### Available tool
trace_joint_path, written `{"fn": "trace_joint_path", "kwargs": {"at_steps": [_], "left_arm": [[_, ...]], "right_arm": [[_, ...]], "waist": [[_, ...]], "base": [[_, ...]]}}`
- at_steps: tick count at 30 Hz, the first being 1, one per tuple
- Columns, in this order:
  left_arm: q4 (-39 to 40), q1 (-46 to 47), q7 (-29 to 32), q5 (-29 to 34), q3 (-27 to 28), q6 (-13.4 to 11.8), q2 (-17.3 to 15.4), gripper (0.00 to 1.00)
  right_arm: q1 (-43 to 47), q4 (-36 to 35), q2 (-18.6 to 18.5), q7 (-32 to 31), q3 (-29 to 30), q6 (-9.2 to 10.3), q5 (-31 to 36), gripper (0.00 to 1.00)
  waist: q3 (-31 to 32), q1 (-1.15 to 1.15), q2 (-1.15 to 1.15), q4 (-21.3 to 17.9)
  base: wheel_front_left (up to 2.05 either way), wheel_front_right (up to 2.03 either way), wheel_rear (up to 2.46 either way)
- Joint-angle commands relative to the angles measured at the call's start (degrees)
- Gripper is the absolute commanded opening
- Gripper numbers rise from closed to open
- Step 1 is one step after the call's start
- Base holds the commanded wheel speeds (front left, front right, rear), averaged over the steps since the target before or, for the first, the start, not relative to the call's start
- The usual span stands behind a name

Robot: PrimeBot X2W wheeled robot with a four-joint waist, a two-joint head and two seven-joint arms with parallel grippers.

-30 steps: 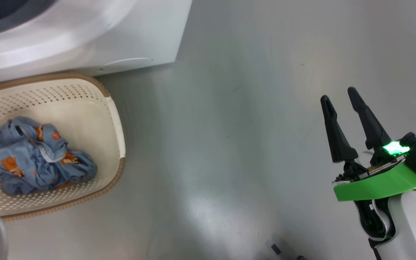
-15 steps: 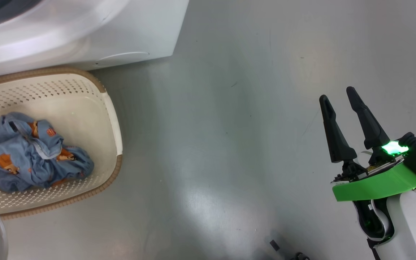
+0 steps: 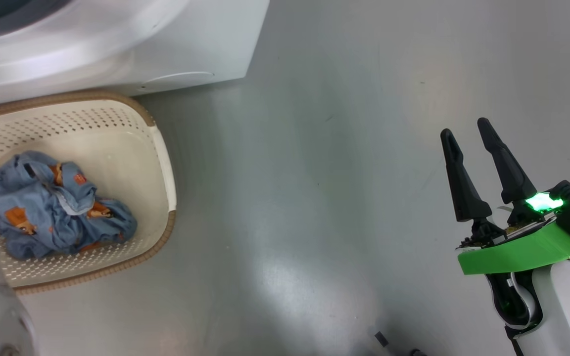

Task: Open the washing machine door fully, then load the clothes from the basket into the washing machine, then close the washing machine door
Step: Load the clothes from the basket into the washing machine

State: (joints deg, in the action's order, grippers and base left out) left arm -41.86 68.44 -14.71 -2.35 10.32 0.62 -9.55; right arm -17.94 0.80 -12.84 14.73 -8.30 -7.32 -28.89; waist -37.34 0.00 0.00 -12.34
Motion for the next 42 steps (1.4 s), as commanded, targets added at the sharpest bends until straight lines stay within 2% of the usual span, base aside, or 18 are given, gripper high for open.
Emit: {"fn": "trace_joint_path", "kwargs": {"at_steps": [1,24,35,42], "left_arm": [[1.9,-2.0,-0.3,-0.4,0.6,-0.3,-2.0,1.00],[14.6,-26.9,-0.3,-1.0,1.9,1.6,5.9,1.00],[18.2,-38.2,-0.3,-2.0,-0.6,1.7,6.6,1.00],[21.3,-46.8,-0.3,-4.0,-2.9,0.9,6.7,1.00]], "right_arm": [[0.2,-1.3,-0.9,0.3,-0.6,-0.17,0.0,1.00],[3.9,-0.1,-3.6,0.3,1.7,-0.17,0.9,1.00],[7.7,1.5,-4.6,0.3,1.8,-0.17,1.1,1.00],[11.1,2.5,-5.0,0.3,2.0,-0.17,1.2,1.00]], "waist": [[0.3,0.00,0.00,0.4],[9.0,0.00,0.00,5.6],[15.9,0.00,0.00,7.4],[20.7,0.00,0.00,8.0]], "base": [[0.00,0.00,0.00],[0.00,0.00,0.00],[0.00,0.00,0.00],[0.00,0.00,0.00]]}}
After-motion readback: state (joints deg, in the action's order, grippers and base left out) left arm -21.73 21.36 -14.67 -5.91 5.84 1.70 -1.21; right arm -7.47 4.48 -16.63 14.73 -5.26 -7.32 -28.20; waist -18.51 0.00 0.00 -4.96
